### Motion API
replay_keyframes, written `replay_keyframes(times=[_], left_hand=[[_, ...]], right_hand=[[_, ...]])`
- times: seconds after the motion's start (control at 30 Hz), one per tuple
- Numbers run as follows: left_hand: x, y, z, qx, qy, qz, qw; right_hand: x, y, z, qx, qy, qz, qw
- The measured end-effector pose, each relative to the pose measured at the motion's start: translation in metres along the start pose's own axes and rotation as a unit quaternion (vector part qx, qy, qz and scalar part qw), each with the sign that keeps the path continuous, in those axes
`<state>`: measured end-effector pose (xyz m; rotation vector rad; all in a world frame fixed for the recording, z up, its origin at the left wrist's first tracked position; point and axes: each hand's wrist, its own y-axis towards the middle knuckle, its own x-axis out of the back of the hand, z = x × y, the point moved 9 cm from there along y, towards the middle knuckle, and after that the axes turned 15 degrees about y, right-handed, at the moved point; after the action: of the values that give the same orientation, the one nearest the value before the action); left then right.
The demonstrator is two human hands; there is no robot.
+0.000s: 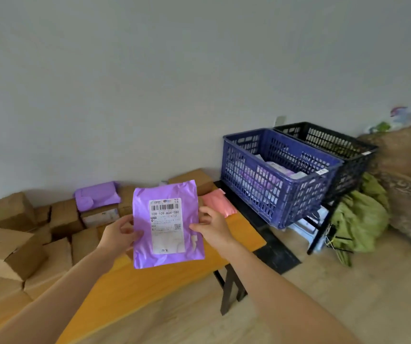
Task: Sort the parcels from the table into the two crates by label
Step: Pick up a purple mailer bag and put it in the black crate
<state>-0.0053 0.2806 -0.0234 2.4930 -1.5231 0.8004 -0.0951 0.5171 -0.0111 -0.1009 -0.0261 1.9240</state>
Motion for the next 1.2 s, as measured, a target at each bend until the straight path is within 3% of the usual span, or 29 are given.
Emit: replay_keyframes(times=[0.47,0.83,1.2], left_hand=[[-0.198,0.002,-0.138,-0.071,-0.006,0.14,0.988],[-0.375,-0.009,-0.25,-0.085,0.018,0.169,0.982],[-0.525,-0.022,-0.331,-0.087,0.038,0.229,0.969]], right_hand=[[0.226,-0.02,0.022,0.016,0.012,-0.17,0.985],[0.433,-0.003,0.04,0.029,0.001,-0.213,0.977],[0.594,-0.008,0.047,0.044,0.0,-0.258,0.965]])
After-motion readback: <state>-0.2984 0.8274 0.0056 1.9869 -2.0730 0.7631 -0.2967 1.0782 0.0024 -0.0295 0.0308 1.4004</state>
